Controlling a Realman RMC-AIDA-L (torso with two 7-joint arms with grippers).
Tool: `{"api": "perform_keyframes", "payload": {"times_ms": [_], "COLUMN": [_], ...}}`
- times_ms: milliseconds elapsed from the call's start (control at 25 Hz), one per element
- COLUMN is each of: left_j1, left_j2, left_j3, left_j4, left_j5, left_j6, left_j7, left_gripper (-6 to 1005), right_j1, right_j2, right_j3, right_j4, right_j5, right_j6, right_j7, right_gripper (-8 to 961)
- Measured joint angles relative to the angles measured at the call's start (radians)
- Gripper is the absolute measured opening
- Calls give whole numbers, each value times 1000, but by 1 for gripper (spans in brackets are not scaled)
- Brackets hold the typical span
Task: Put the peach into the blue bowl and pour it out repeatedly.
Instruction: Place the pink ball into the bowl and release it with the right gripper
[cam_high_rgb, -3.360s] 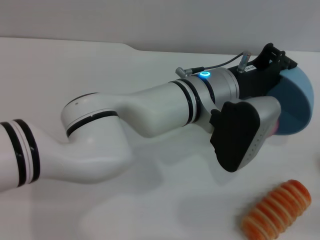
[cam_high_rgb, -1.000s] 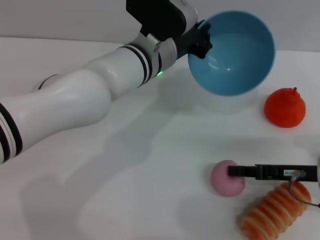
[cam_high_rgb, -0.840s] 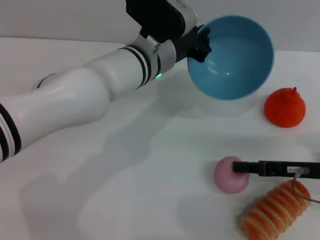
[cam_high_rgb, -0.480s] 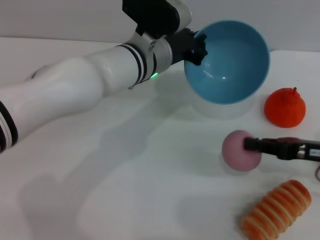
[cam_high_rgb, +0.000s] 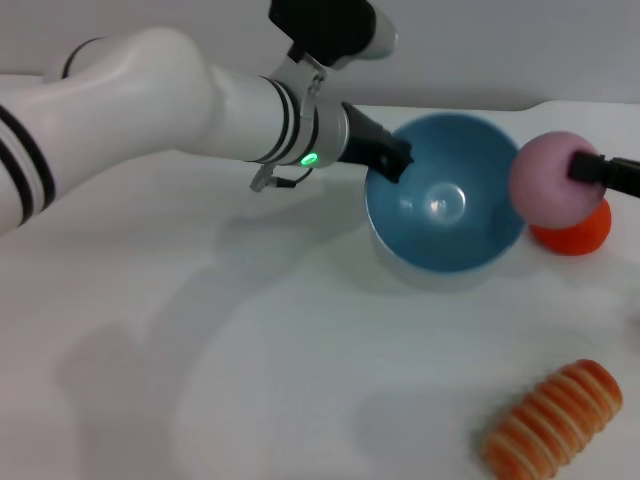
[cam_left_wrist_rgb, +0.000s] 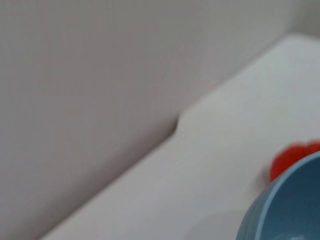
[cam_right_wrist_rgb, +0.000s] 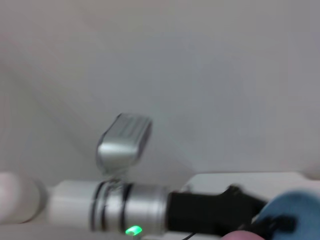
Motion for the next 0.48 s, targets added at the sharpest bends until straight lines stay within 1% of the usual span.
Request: {"api": "perform_keyframes", "payload": {"times_ms": [80, 160, 240, 360, 480], "left_j1": [-14, -20, -21, -23, -23], "left_j2": [-3, -4, -5, -6, -8], "left_j3": [10, 26, 36, 54, 80], "left_j4": [3, 12, 17, 17, 19], "left_j5": [79, 114, 119, 112, 110], "left_j6": [35, 56, 69, 78, 75], "left_j7": [-80, -129, -146, -153, -161], "left_gripper": [-2, -2, -1, -1, -1], "right_j1": [8, 17, 33, 58, 71], "right_j2": [0, 5, 9, 5, 8], "right_j3": [-11, -17, -25, -40, -38], "right_j4": [6, 11, 31, 82, 101], "right_j5": [-13, -39, -67, -80, -77], "right_j6": [54, 101, 138, 159, 186], "right_j7": [3, 7, 9, -6, -51], "right_gripper": [44, 44, 44, 44, 79]}}
